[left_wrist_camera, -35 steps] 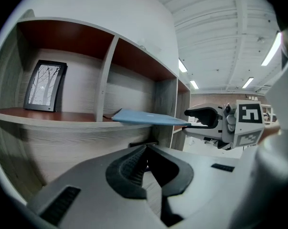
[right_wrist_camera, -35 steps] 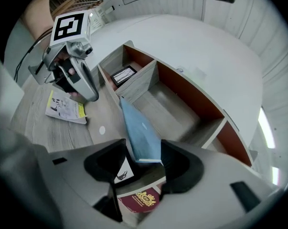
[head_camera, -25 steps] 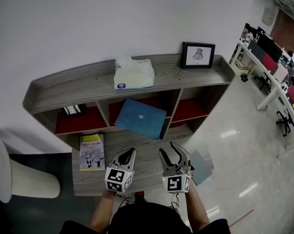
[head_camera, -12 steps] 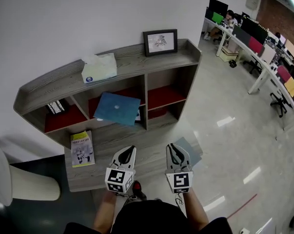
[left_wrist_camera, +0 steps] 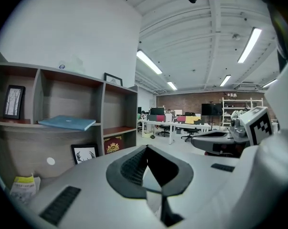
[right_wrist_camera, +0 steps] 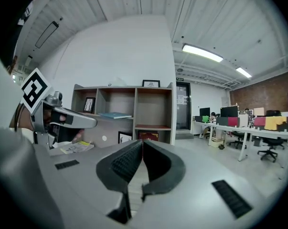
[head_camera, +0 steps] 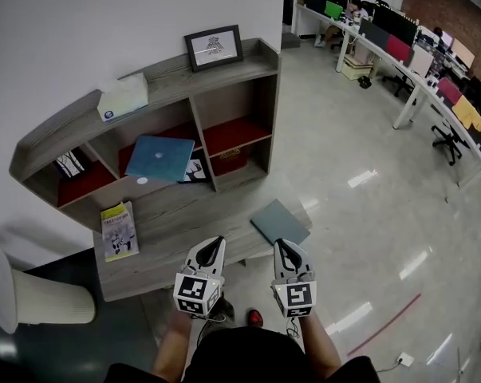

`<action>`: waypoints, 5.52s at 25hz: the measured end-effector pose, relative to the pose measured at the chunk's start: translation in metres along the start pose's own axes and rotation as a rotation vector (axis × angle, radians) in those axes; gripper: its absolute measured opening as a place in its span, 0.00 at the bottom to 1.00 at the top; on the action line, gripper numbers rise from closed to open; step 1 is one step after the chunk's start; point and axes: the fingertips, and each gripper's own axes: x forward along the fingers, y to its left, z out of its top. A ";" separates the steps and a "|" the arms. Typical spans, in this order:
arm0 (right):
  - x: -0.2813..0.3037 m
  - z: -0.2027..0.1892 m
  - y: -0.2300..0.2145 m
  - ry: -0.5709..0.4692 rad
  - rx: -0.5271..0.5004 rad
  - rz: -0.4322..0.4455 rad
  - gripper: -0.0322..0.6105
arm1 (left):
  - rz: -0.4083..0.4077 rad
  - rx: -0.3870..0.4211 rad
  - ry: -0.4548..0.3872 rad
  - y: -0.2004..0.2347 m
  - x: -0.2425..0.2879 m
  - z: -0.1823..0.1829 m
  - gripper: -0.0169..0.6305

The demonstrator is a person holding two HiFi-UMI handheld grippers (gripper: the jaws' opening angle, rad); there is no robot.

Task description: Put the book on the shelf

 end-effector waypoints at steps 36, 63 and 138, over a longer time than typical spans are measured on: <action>-0.022 -0.239 -0.036 0.251 0.035 -0.085 0.10 | -0.208 -0.010 0.283 -0.092 0.074 -0.216 0.04; 0.057 -0.330 -0.045 0.450 -0.589 -0.062 0.51 | -0.115 -0.107 0.374 -0.055 0.056 -0.278 0.04; 0.018 0.044 -0.031 -0.096 0.173 -0.102 0.16 | -0.065 0.027 0.014 0.039 0.017 -0.007 0.04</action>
